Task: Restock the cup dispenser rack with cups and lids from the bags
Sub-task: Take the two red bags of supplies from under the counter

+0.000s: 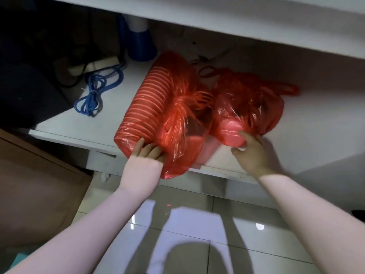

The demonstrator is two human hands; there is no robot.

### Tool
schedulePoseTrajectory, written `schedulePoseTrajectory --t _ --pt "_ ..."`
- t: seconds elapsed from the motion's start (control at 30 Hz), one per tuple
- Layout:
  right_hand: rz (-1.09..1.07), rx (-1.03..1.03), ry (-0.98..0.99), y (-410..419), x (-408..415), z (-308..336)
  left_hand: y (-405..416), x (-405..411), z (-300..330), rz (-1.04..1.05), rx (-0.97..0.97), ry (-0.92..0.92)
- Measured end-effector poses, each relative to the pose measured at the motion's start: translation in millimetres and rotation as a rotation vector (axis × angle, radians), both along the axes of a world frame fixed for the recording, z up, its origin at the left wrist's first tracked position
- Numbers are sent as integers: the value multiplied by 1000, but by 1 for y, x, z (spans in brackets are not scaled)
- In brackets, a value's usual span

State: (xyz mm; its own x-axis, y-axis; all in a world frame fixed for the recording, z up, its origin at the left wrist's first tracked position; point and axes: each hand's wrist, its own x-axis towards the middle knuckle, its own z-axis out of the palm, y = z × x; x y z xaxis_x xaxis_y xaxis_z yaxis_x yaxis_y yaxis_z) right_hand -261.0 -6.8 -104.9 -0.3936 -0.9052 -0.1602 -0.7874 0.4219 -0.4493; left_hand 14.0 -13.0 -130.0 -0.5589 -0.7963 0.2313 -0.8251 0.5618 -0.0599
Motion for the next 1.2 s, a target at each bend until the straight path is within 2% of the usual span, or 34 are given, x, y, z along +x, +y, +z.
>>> schedulePoseTrajectory --t 0.1,0.2,0.4,0.53,0.67,0.8,0.87,0.93,1.0,1.1,1.2 --pt "-60 56 -20 -18 -8 -1 -4 6 -8 1 18 4" --pt "-12 70 37 -32 -13 -11 -7 10 -12 22 57 6" --pt "27 -161 47 -12 8 -37 -10 16 -11 64 104 28" --pt "84 -175 -107 21 34 -43 -9 14 -7 78 125 64" --pt "138 -144 -168 41 46 -34 -4 9 4 157 200 124" --pt "45 -334 -12 42 40 -9 -2 -8 22 275 234 350" --pt "-2 -490 166 37 31 1 -6 -22 30 244 182 442" --pt "-88 -544 295 28 16 7 -20 -39 33 163 140 484" --pt "-154 -405 318 19 -2 7 -39 -57 35 120 196 437" --pt "-116 -91 109 11 -20 0 -68 -80 31 198 399 235" --pt "-75 29 38 11 -27 -9 -81 -90 25 286 553 131"
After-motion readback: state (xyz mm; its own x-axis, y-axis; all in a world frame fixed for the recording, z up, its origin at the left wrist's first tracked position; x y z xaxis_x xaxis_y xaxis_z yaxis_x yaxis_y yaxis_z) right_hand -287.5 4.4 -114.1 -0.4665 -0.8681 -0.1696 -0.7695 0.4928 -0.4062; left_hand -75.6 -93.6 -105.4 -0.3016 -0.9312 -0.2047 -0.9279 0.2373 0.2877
